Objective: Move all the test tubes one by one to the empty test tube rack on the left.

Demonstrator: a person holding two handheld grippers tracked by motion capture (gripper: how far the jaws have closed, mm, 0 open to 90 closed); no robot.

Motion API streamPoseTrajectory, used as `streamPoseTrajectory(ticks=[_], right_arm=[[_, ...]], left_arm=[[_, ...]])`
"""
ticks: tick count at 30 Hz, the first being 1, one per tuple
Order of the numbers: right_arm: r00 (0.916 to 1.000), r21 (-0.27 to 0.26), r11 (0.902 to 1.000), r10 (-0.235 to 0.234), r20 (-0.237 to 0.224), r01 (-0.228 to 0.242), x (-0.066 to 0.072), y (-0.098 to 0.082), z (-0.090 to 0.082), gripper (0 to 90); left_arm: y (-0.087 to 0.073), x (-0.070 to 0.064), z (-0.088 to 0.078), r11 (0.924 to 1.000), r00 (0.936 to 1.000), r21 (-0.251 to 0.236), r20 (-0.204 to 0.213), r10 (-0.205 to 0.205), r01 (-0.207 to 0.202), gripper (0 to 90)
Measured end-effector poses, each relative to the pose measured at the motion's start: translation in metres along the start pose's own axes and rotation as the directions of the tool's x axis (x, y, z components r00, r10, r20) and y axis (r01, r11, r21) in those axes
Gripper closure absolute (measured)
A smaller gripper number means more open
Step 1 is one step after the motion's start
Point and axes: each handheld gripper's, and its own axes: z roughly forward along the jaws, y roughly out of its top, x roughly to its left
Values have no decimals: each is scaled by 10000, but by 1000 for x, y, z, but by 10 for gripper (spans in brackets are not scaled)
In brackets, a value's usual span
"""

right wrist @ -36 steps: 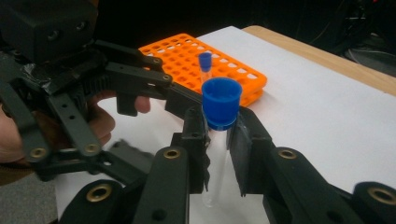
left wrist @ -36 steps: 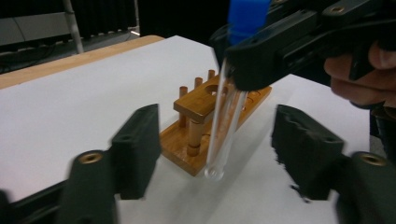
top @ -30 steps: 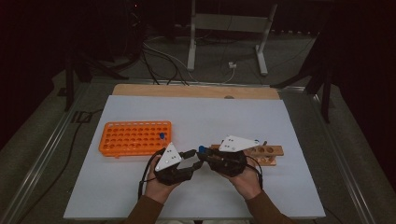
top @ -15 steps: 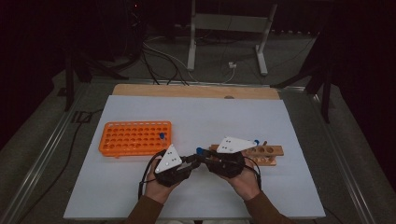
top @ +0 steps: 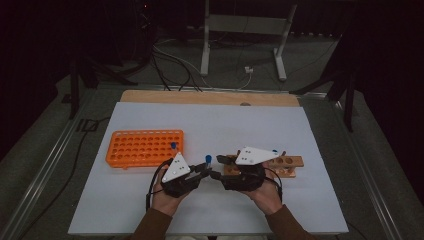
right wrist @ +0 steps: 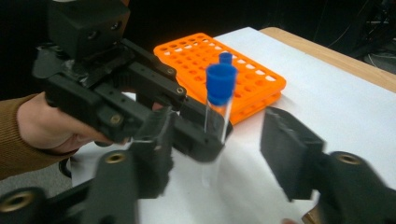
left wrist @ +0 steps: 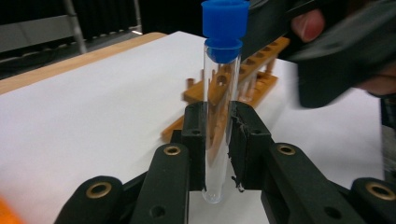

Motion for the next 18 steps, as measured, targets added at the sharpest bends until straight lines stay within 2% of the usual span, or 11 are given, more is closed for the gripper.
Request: streamPoseTrajectory(ticks=[5,8,12,18], right_arm=[[9986,-250,9997,62,528,-49,-2,-2,-8,163],[9958,-246,9995,-197,891,220,-2,-3,-12,66],[9961,-358,9991,-194,866,225,-3,-5,-21,13],[9958,-417,9988,-206,895,244,-9,-10,-35,0]], left_arm=[[-1,10,-7,9997,9989,-41,-399,-225,224,784],[-1,14,-10,9996,9982,-84,-531,-276,272,784],[-2,24,-21,9985,9938,-230,-990,-511,490,784],[-1,39,-38,9956,9861,-634,-1471,-778,691,784]])
